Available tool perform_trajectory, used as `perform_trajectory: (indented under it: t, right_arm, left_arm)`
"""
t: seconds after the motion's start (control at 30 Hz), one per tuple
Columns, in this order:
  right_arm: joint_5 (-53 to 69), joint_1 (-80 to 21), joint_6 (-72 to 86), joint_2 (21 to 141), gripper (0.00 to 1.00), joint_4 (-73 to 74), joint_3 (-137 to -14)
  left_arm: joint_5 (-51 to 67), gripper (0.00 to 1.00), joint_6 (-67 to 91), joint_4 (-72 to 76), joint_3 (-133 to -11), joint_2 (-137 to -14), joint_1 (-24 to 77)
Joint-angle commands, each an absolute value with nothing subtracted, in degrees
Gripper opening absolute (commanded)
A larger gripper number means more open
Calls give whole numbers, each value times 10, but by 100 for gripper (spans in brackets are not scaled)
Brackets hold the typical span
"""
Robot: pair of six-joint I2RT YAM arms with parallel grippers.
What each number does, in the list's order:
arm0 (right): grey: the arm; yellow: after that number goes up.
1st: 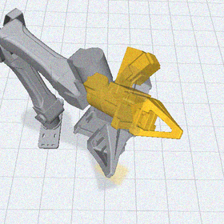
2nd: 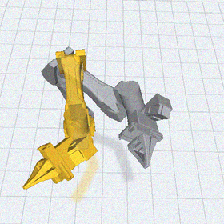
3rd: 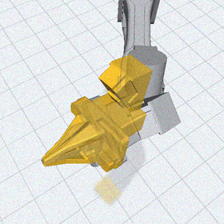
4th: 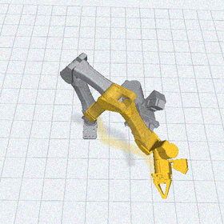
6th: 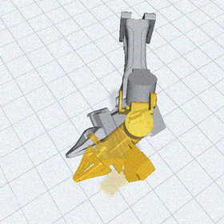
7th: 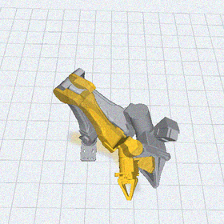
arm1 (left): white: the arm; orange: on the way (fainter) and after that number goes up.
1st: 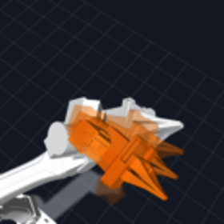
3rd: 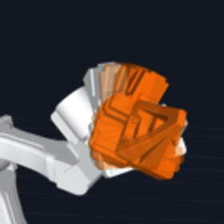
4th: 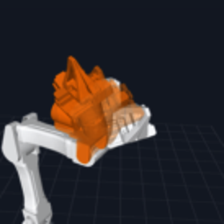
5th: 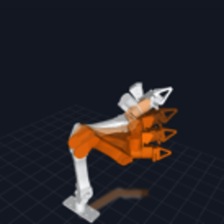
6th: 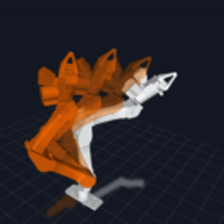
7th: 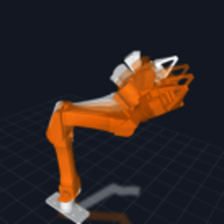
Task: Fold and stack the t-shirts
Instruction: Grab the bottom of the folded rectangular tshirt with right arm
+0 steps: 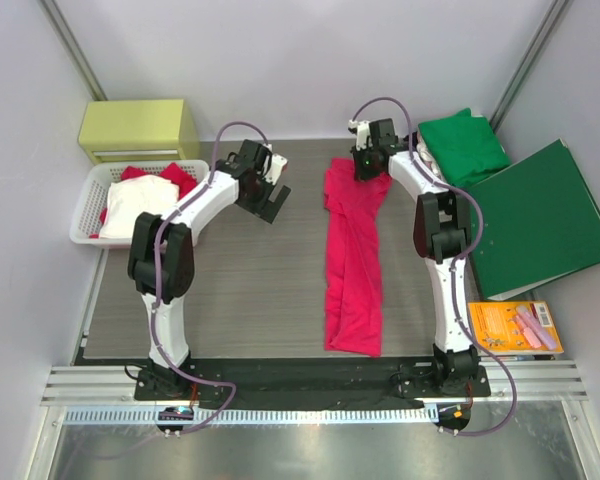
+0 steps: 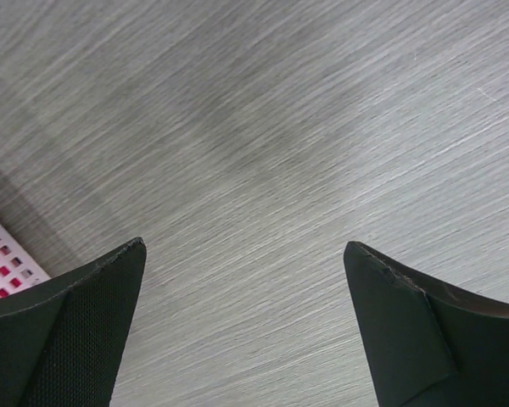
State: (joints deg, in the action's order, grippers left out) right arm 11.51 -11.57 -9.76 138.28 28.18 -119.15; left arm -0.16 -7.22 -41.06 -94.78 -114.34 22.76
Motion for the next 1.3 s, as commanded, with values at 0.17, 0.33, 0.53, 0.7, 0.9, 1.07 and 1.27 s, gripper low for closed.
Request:
perform_trajectory:
  t: [0.17, 0.33, 0.53, 0.7, 0.9, 1.07, 1.27]
  right_arm:
    - [103, -115, -103, 1299, 1, 258, -1081]
    - [100, -115, -112, 1318, 1, 280, -1091]
    - [98, -116, -109, 1413, 1, 322, -1200]
    - [99, -120, -104, 1510, 1, 367, -1369]
    - [103, -145, -122, 1553, 1, 394, -1461]
    - [89, -163, -130, 1513, 1, 351, -1400]
    - [-35, -177, -113, 1363, 65, 116, -1147]
  left_arm:
    - [-16, 100, -91, -370, -897, -1083, 228]
    - [-11, 100, -86, -374, -909, -1094, 228]
    - [-4, 100, -83, -378, -911, -1093, 228]
    - [-2, 100, -82, -373, -893, -1082, 228]
    - [-2, 100, -80, -379, -903, -1088, 228]
    - [-2, 100, -74, -388, -911, -1104, 228]
    - [-6, 100, -76, -372, -894, -1098, 228]
